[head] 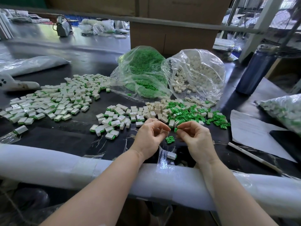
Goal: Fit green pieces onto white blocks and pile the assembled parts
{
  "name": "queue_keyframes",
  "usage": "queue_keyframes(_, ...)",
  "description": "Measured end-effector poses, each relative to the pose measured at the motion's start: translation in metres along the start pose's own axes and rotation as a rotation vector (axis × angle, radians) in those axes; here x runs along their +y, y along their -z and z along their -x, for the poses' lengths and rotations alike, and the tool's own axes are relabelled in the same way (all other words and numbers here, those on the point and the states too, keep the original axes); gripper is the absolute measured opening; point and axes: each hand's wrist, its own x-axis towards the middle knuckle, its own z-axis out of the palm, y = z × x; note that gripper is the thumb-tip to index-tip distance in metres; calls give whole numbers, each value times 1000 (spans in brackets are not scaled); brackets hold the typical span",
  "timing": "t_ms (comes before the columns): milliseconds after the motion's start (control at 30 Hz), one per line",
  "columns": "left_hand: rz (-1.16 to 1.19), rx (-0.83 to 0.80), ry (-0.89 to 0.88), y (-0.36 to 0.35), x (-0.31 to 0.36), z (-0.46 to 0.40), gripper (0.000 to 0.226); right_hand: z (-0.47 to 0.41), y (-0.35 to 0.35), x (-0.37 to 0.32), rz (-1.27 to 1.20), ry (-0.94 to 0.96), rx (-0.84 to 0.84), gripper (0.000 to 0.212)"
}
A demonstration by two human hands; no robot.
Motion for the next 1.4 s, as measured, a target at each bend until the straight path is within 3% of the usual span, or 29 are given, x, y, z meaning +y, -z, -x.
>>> queue_keyframes(133,29,-37,21,0,-3,0,17,0,0,-1,7,12,7,24)
queue_keyframes(400,170,61,45,-1,-6,-2,32,0,0,-1,27,24,14,24)
queue_keyframes(500,79,16,6,-1,-6,0,41,1,0,-2,19,34,2,22)
queue_keyframes(800,146,-56,66,-2,-5,0,5,3,1,-5,-57,24,-41,20)
queue_keyframes(1200,253,-68,118,-1,-1,1,10,2,-1,-3,-15,-37,-105,21)
queue_keyframes(1400,190,-84,103,-2,0,1,9,5,-2,-5,40,-15,-137,20)
